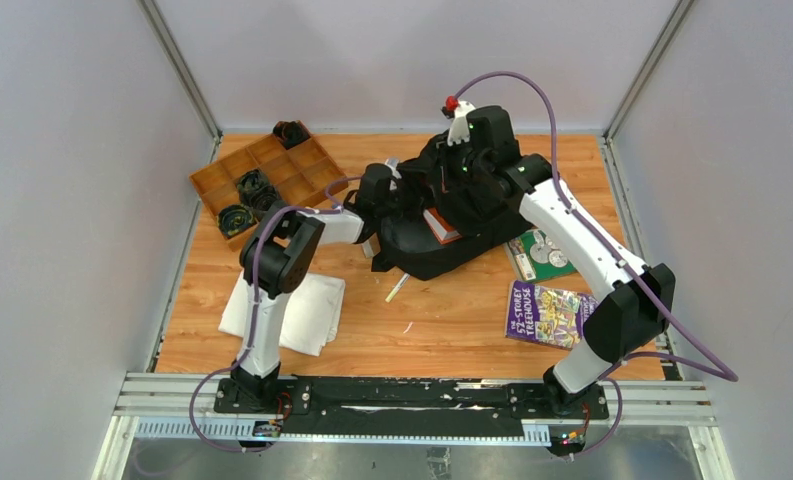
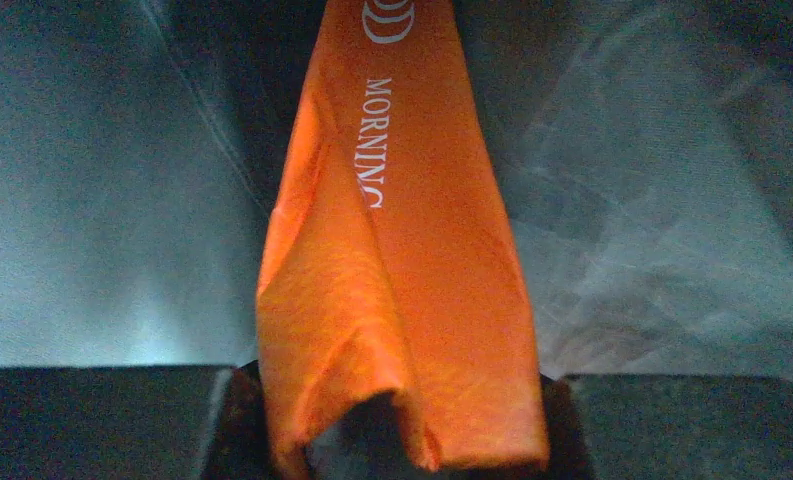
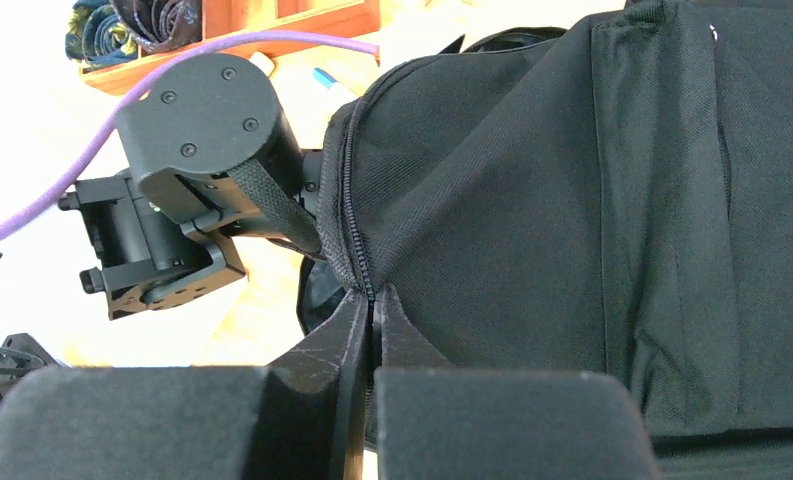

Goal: Pack the student bag
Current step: Place the book in the student bag.

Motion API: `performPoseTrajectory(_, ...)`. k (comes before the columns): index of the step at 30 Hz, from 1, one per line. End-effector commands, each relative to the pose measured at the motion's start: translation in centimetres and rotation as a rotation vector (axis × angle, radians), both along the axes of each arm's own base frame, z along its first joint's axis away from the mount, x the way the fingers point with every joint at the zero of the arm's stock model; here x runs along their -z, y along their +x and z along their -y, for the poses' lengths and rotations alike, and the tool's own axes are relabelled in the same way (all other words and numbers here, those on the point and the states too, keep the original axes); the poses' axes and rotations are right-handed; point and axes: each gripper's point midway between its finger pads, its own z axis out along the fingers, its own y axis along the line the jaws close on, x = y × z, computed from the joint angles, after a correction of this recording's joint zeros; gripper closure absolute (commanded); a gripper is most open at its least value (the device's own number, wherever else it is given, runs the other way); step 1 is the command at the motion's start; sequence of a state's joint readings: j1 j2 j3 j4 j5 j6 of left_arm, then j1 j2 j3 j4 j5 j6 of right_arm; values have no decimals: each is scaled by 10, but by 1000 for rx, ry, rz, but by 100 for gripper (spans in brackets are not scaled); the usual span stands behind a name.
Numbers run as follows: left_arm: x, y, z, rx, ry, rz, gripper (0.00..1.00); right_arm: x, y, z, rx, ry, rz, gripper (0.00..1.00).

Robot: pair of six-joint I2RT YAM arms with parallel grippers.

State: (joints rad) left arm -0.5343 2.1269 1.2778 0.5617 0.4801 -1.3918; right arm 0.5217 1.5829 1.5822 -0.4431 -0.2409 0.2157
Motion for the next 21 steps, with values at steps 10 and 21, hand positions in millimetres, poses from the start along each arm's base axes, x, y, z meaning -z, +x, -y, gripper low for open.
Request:
performPoseTrajectory(10,-9,-14,-4,25,54,69,31,-6,5,9,53,-1,24,100)
performPoseTrajectory(21,-1,-32,-36,154,389,114,11,15,15,36,168,-2,-34,100)
